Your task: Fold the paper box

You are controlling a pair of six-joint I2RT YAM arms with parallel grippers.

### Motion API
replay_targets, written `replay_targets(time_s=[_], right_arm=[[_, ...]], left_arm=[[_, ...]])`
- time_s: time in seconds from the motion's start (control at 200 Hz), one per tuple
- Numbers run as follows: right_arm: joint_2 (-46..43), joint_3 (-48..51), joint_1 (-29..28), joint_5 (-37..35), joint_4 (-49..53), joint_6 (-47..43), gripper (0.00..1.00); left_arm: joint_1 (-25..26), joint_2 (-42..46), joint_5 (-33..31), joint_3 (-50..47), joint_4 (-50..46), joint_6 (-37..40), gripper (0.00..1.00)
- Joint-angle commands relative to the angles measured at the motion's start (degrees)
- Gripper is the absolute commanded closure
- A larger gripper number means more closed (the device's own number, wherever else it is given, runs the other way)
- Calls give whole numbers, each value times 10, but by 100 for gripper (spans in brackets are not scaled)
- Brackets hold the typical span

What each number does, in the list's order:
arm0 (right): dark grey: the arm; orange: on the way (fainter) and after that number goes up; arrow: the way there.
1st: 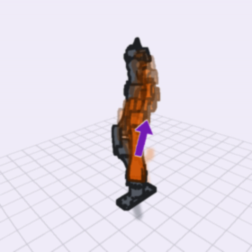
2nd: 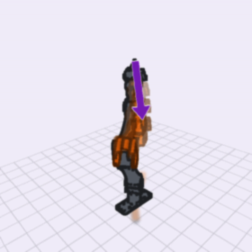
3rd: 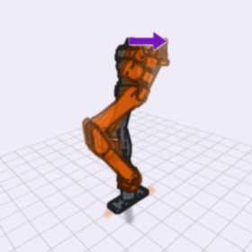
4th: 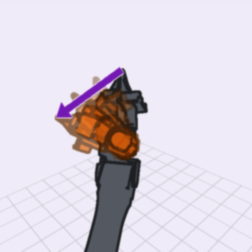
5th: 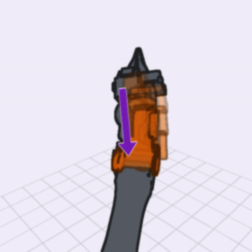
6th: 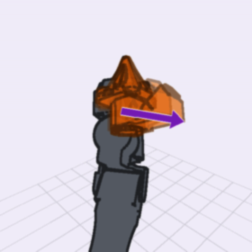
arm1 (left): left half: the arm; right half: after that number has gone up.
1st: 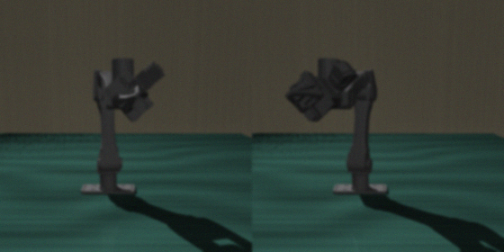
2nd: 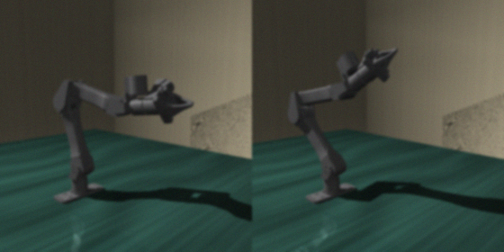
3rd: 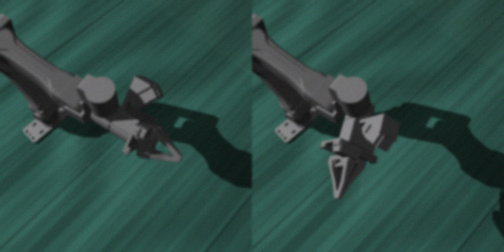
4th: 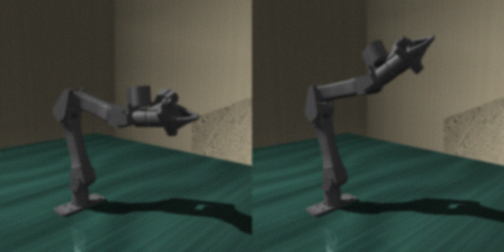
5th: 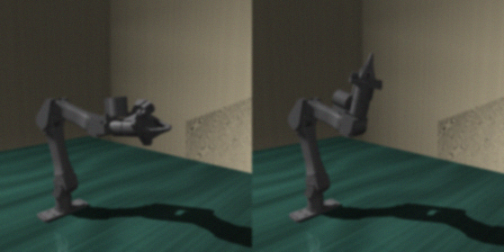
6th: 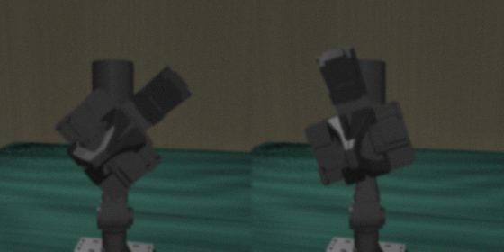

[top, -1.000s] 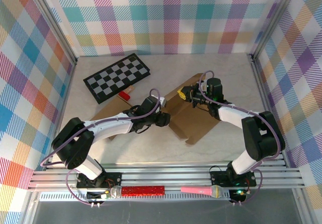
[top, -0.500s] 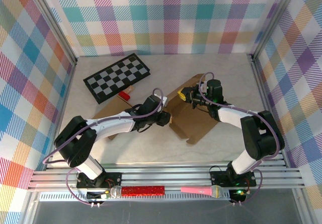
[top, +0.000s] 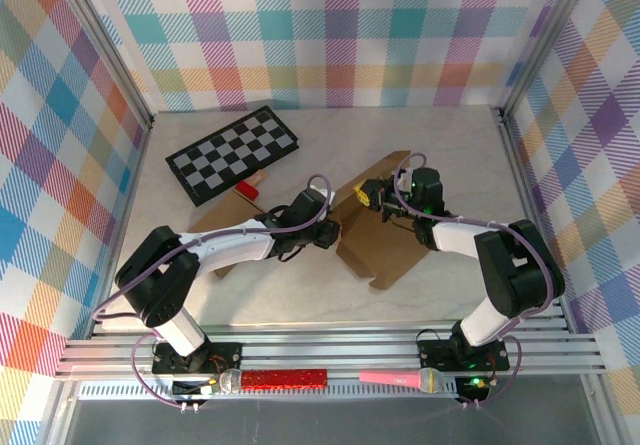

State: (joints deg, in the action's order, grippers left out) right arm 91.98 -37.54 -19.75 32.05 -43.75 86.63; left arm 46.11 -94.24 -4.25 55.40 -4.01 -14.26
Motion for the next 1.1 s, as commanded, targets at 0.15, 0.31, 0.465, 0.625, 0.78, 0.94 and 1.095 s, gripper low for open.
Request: replay_targets(time_s=[0.15,0.31,0.465,0.625,0.78,0.94,1.095], right_arm=[[31,47,-7,-7,-121,18,100],[44,68,-8,-11,-160,34,100],[44,69,-10,-15,-166,41,100],[34,70,-19,-22,-160,44,100],[29,78,-30,-31,-156,44,100],[38,102,-31,-36,-179,50,100],[46,120,-32,-40,-205,65,100]], left_arm=[[5,-15,-24,9,31,-20,61],[11,-18,-19,11,40,-23,63],[25,-25,-40,22,33,-21,65],[31,-35,-79,23,36,-54,64],[33,-41,-109,26,46,-87,64],[33,-51,-131,31,50,-111,63],[35,-59,-139,33,52,-125,62]])
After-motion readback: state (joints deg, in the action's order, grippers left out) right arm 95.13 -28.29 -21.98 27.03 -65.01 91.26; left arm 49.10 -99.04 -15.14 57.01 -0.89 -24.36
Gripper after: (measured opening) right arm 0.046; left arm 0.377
